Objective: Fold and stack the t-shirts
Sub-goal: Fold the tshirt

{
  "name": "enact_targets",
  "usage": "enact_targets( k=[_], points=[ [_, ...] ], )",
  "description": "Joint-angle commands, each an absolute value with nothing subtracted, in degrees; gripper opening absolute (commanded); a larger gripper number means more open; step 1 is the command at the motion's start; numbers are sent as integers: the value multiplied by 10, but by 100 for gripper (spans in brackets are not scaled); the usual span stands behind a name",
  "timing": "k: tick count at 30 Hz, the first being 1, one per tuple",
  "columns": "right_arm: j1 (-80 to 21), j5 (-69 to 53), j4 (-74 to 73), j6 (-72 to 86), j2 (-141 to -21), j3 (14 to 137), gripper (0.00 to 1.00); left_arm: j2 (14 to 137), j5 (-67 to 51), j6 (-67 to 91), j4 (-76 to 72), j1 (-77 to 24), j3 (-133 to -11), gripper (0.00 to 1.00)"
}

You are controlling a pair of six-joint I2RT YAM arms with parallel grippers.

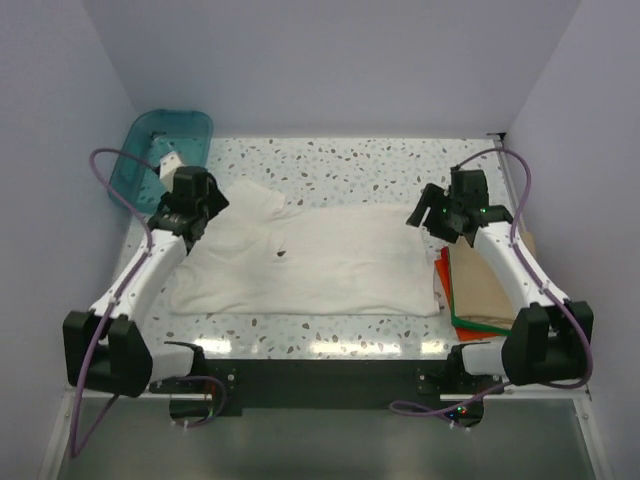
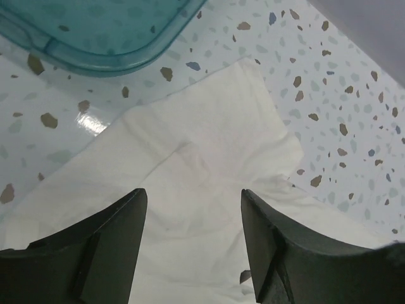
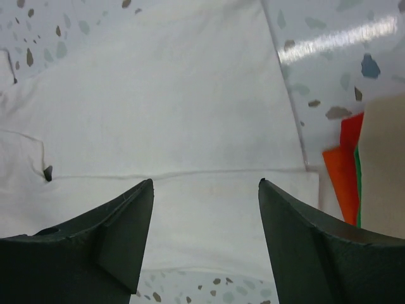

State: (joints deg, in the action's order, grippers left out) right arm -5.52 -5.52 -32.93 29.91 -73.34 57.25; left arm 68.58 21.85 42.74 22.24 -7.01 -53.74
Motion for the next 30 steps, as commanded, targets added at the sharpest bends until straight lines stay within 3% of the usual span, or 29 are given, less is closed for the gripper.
enact_targets(
  k=[1,14,20,30],
  points=[
    [-59,-34,-259,265,-799,643,70,775,251,353,142,-104,-612,65],
    [-60,-21,-199,243,-1043,803,69,1178,287,203,147,-127,-934,61],
    [-59,-23,-188,236,-1071,817,69,1274,291,170,157,-125,-1028,61],
    [-56,3,-192,220,-1084,823,69,1337,267,170,161,-104,-1071,60]
  ],
)
